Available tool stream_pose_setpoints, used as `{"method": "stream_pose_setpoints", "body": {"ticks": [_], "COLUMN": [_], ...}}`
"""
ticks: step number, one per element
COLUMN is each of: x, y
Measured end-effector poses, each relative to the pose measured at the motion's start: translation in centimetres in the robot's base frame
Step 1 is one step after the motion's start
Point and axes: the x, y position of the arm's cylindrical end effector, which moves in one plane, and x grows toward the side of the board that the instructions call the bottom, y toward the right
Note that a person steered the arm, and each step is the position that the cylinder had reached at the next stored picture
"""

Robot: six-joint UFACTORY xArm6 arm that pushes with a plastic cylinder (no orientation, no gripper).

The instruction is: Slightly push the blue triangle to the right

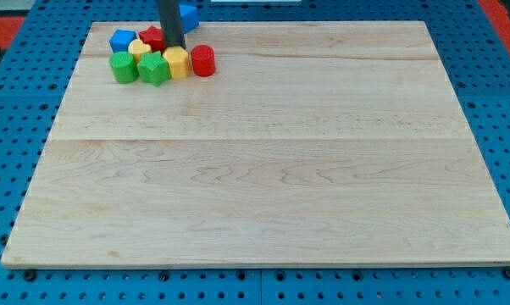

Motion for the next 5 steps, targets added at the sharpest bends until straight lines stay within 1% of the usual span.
{"method": "stream_pose_setpoints", "body": {"ticks": [1, 3, 4, 5], "x": [-0.6, -8.6, -9.0, -9.0], "y": [-2.2, -4.5, -3.8, -1.0]}}
